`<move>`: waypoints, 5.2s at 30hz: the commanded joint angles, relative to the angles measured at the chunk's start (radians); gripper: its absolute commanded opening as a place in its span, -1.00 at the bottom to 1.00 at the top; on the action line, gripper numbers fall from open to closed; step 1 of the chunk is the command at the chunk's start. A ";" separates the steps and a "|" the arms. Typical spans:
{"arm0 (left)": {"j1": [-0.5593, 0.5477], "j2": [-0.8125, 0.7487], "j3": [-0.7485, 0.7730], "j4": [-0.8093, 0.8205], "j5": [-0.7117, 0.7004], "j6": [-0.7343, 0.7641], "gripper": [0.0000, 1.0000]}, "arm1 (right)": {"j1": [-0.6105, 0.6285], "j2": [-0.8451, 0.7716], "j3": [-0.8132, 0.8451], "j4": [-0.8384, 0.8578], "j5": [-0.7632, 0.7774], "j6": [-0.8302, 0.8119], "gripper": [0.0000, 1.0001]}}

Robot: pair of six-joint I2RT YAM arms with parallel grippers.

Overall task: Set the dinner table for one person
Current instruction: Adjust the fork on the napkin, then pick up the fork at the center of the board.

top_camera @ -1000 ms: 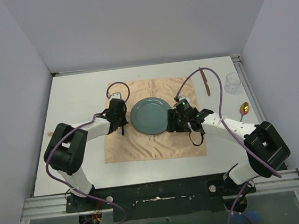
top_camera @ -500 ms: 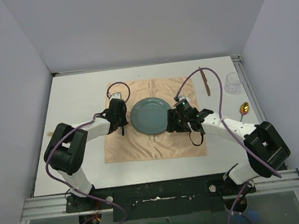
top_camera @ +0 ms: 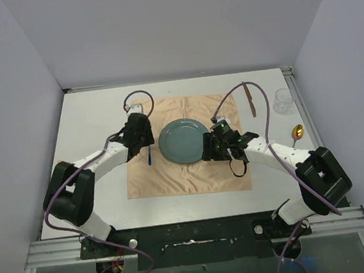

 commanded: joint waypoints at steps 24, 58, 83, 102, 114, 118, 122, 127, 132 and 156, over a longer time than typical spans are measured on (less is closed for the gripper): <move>0.199 -0.393 -0.116 -0.545 -0.570 -0.621 -0.64 | 0.006 -0.062 -0.069 0.159 -0.047 -0.066 0.11; 0.391 0.026 -0.002 -0.575 -0.451 -0.966 -0.65 | -0.164 -0.113 -0.315 0.388 -0.327 -0.138 0.12; 0.423 0.075 -0.143 -0.463 -0.317 -1.014 -1.00 | -0.178 -0.105 -0.319 0.379 -0.339 -0.145 0.13; 0.219 -0.135 -0.105 -0.135 -0.203 -0.621 -1.00 | -0.183 0.005 -0.278 0.399 -0.369 -0.111 0.12; 0.179 -0.288 -0.034 -0.260 -0.051 -0.283 -1.00 | -0.173 -0.007 -0.226 0.330 -0.328 -0.072 0.12; 0.177 -0.328 -0.027 -0.304 0.030 -0.189 -1.00 | -0.173 -0.066 -0.175 0.228 -0.241 -0.093 0.17; 0.176 -0.344 -0.015 -0.330 0.126 -0.121 -1.00 | -0.171 -0.128 -0.103 0.099 -0.132 -0.108 0.27; 0.166 -0.324 0.004 -0.385 0.220 -0.041 -1.00 | -0.172 -0.200 -0.025 -0.019 -0.042 -0.107 0.30; 0.105 -0.288 -0.001 -0.430 0.236 -0.015 -1.00 | -0.172 -0.229 0.029 -0.067 0.000 -0.105 0.30; 0.082 -0.196 -0.029 -0.299 0.050 -0.050 -1.00 | -0.155 -0.220 0.009 -0.061 -0.014 -0.066 0.31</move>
